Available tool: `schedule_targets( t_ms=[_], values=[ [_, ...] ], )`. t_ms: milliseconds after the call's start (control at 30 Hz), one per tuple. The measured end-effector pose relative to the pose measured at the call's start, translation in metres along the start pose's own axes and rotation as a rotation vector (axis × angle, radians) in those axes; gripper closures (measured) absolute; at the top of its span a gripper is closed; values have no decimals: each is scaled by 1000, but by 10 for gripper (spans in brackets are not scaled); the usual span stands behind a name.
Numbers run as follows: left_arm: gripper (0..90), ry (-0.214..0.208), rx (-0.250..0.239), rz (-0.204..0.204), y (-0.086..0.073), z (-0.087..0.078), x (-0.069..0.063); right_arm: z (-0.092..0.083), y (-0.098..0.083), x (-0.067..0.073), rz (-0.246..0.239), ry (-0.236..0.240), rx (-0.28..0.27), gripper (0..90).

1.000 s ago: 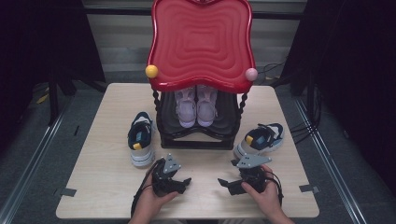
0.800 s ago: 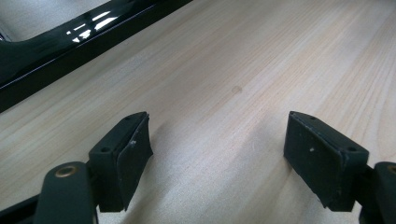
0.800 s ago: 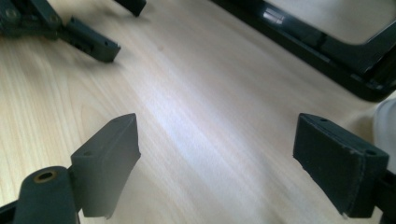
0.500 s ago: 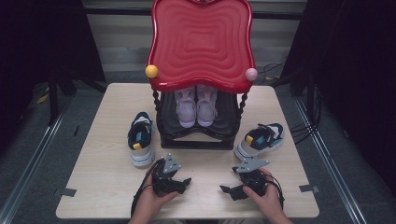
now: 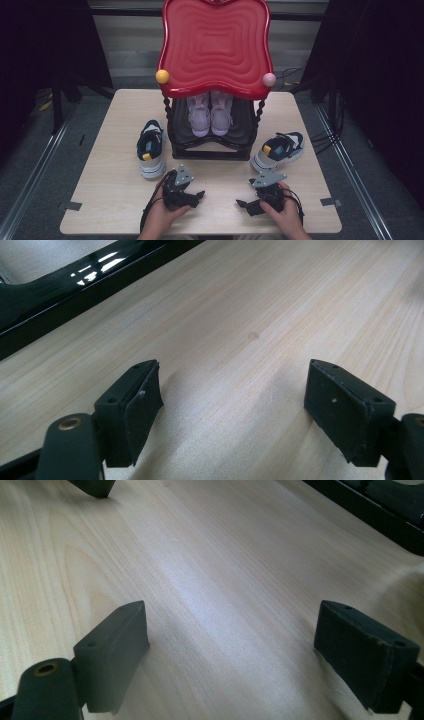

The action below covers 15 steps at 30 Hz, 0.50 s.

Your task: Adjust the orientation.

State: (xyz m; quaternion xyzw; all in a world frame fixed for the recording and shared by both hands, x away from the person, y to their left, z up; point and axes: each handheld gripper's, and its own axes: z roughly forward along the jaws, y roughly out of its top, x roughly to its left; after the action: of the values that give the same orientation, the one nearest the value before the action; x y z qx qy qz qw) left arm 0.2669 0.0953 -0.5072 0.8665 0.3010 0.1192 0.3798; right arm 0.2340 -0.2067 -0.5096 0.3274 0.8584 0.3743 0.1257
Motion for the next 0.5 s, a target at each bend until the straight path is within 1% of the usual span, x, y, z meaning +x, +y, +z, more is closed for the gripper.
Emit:
schedule_targets(
  t_ms=[67,167,267,500],
  values=[
    [216,-3,3,4,0,0,0,0,0,0,0,0,0,132],
    [182,-11,10,15,0,1,0,0,0,0,-2,3,1,129],
    [148,-22,10,15,0,1,0,0,0,-1,-4,6,1,128],
    [142,-23,11,17,1,2,0,1,0,-2,-11,11,1,119]
  ],
)
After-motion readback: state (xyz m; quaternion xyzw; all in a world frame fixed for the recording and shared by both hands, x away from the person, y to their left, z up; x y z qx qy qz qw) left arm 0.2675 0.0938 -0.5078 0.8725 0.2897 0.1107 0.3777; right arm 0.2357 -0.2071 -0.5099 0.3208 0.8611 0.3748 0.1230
